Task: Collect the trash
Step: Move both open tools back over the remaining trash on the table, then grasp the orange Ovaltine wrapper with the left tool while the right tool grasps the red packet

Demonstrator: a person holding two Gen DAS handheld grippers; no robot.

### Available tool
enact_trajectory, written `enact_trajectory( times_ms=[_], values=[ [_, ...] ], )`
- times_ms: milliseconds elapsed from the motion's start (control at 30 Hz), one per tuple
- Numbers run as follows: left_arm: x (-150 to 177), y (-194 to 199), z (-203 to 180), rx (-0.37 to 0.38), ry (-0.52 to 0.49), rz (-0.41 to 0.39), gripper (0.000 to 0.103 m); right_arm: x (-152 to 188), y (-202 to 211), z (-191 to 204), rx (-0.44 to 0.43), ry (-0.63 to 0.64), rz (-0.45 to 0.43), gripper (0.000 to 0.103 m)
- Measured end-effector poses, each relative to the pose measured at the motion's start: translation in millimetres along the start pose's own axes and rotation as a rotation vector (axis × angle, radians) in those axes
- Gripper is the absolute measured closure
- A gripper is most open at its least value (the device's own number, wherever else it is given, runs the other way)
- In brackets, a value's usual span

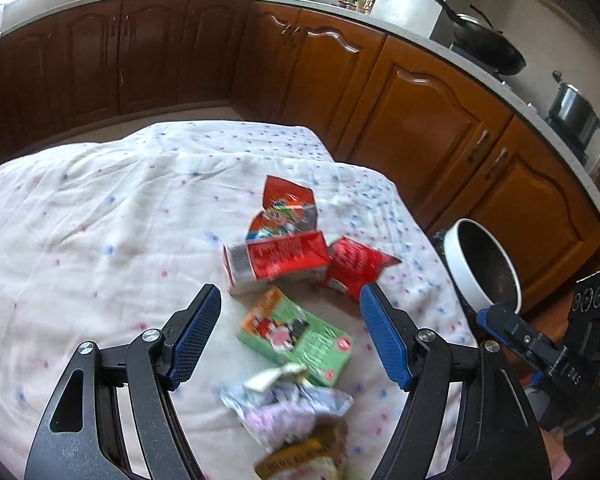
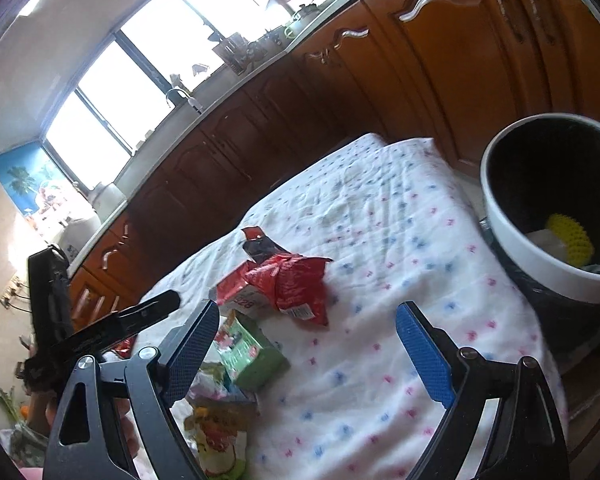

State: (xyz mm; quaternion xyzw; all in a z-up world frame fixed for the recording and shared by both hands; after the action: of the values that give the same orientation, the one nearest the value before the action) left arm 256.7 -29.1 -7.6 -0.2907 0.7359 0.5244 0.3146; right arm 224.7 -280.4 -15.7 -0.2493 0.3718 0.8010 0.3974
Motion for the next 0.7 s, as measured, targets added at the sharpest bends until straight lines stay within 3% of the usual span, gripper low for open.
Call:
enact_trajectory(
  times_ms=[467, 700],
  values=[
    [-35.7, -77.0, 6.1, -0.069, -0.108, 0.089, 0.029, -7.6, -55.1, -7.1, -0.048, -0.095, 0.068, 0.017],
    [-30.8, -114.3, 4.8, -0.106, -0.151, 0.157, 0.030, 0.5, -91.3, -5.3, -0.069, -0.109, 0.135, 0.028]
  ],
)
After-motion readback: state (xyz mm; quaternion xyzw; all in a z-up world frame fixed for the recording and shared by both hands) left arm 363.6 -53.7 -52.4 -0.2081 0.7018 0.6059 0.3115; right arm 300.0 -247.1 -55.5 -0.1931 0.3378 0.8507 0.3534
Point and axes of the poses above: each gripper's, at about its wrist camera, not at the fingertips, and y roughly against the way its jaws point, z to its left, x to its underside, the point moved 5 cm from there along -y, roughly the way its jaws point, and after that the axes turned 11 degrees about -z, right-handed, at the moved point
